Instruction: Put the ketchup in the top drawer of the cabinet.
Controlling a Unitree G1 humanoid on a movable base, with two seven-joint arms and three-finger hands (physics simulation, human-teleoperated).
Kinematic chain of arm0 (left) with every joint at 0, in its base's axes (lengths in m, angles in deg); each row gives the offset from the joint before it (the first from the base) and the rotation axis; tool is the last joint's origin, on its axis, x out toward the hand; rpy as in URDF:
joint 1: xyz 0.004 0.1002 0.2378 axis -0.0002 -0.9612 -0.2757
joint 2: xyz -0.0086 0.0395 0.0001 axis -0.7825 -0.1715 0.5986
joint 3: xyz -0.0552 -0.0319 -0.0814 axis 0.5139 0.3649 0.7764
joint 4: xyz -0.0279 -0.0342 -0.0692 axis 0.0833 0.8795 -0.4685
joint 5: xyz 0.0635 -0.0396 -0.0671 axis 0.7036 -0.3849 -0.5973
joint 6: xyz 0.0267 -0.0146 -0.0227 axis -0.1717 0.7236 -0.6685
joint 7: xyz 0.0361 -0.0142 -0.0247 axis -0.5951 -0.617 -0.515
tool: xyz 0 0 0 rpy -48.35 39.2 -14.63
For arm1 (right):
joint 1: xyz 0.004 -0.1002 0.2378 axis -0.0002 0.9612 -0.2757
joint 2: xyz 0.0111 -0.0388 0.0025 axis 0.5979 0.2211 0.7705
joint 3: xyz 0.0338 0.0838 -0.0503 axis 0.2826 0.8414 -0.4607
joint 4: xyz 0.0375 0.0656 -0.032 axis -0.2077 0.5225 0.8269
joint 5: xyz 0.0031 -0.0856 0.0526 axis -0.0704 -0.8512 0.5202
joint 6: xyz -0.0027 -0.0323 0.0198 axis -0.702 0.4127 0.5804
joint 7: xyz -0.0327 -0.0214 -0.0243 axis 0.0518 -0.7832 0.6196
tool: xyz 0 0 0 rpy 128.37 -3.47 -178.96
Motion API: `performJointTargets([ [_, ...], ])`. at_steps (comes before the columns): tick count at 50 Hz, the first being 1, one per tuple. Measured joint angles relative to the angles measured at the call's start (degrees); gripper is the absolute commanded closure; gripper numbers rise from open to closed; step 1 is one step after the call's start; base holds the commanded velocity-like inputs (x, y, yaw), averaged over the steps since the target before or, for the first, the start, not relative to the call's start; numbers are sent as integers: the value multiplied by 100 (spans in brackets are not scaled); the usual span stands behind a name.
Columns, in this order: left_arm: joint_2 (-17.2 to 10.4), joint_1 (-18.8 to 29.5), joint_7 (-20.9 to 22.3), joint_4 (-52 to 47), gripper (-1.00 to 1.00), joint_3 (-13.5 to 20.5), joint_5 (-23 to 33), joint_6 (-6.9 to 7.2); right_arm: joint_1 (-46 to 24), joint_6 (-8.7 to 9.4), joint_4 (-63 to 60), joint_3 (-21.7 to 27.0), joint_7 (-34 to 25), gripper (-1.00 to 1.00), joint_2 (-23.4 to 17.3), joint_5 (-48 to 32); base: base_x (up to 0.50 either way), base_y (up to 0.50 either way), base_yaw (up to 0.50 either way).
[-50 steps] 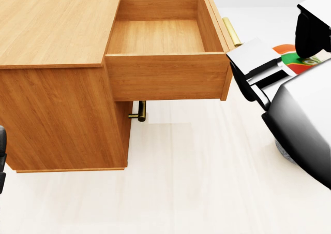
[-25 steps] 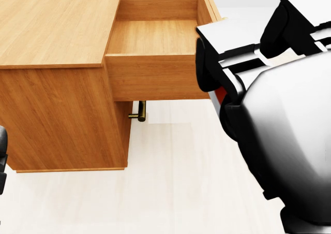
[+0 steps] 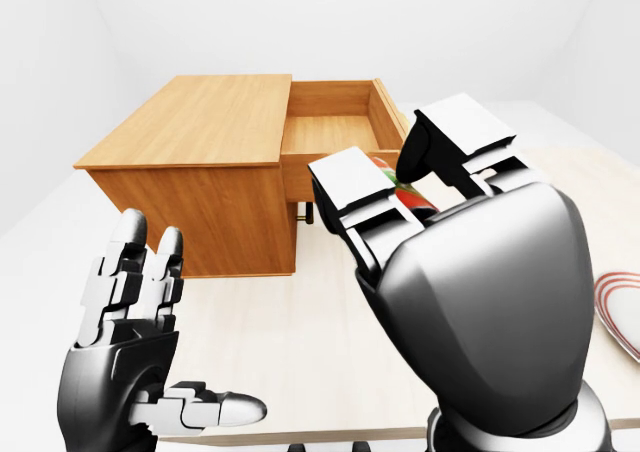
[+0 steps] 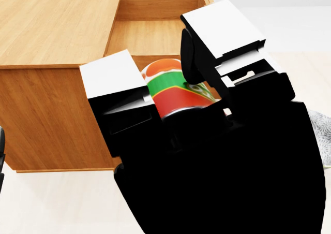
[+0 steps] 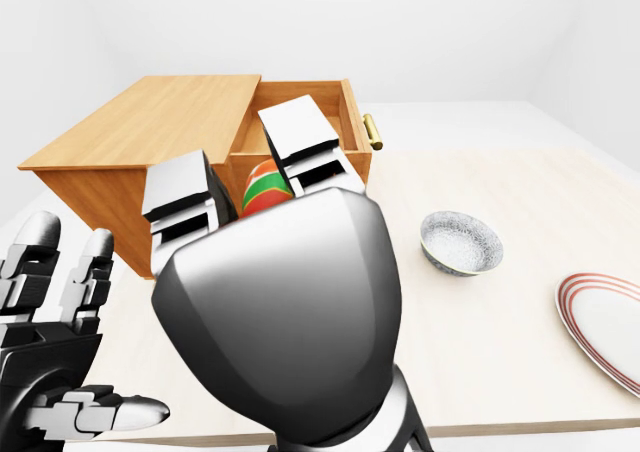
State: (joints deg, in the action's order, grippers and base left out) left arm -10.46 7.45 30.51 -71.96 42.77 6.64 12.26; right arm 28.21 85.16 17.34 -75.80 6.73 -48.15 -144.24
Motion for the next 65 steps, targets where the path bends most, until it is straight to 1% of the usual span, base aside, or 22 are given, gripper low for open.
performJointTargets([
  [8, 2, -2, 3, -10, -100, 8, -8, 0, -25, 0, 0, -157, 0, 100, 10, -127, 0, 0, 0],
  [11, 4, 8, 6, -30, -100, 34, -28, 0, -19, 0, 0, -31, 0, 100, 206, -113, 0, 0, 0],
  [13, 12, 11, 14, -29, -100, 46, -33, 0, -20, 0, 0, 211, 0, 100, 410, -9, 0, 0, 0],
  [17, 23, 9, 22, -15, -100, 29, -13, 0, -76, 0, 0, 911, 0, 100, 888, 302, 0, 0, 0],
  [20, 19, 6, 15, 9, -100, -8, 16, 0, -137, 0, 0, 1420, 0, 100, 1391, 442, 0, 0, 0],
  [21, 15, 5, 10, 17, -100, -21, 24, 0, -171, 0, 1, 1588, 0, 100, 1480, 453, 0, 0, 0],
  [23, 5, 3, -4, 32, -100, -52, 44, 0, -320, 0, 0, 1957, 0, 100, 1480, 385, 0, 0, 0],
  [26, -13, -14, -23, 48, -100, -95, 64, 0, -799, 0, 0, 2620, 1, 100, 1480, 224, 0, 0, 0],
  [31, -49, -11, -63, 55, -100, -139, 79, 0, -1964, 0, 273, 3830, 0, 100, 1480, 59, 0, 0, 0],
  [36, -73, -18, -91, 41, -100, -162, 78, 0, -3198, 0, 976, 4946, 0, 100, 1480, 121, 0, 0, 0],
  [39, -81, -20, -101, 54, -100, -178, 87, 0, -3844, 0, 1527, 5428, 0, 100, 1480, 246, 0, 0, 0],
  [41, -89, -14, -114, 49, -100, -183, 88, 0, -4220, 0, 1946, 5624, 0, 100, 1467, 376, 0, 0, 0],
  [43, -94, -13, -119, 57, -100, -188, 90, 0, -4514, 0, 2383, 5636, 0, 100, 1301, 623, 0, 0, 0],
  [44, -96, -13, -122, 62, -100, -192, 92, 0, -4627, 0, 2591, 5529, 0, 100, 1107, 834, 0, 0, 0],
  [49, -106, -17, -129, 87, -100, -207, 99, 0, -5234, 0, 3248, 4355, 0, 100, -488, 2449, 0, 0, 0],
  [51, -110, -19, -131, 93, -100, -210, 99, 0, -5486, 0, 3501, 3995, 0, 100, -965, 2967, 0, 0, 0],
  [53, -113, -20, -134, 96, -100, -212, 97, 0, -5719, 0, 3796, 3761, 0, 100, -1305, 3357, 0, 0, 0],
  [55, -115, -22, -135, 100, -100, -217, 98, 0, -5924, 0, 4111, 3630, 0, 100, -1538, 3643, 1, 0, 0],
  [58, -117, -33, -134, 104, -100, -230, 104, 0, -6177, 0, 4618, 3578, 0, 100, -1749, 3975, 0, 0, 0],
  [65, -129, -29, -144, 113, -100, -230, 99, 0, -6635, 0, 6010, 3730, 0, 100, -2036, 4753, 0, 0, 0],
])
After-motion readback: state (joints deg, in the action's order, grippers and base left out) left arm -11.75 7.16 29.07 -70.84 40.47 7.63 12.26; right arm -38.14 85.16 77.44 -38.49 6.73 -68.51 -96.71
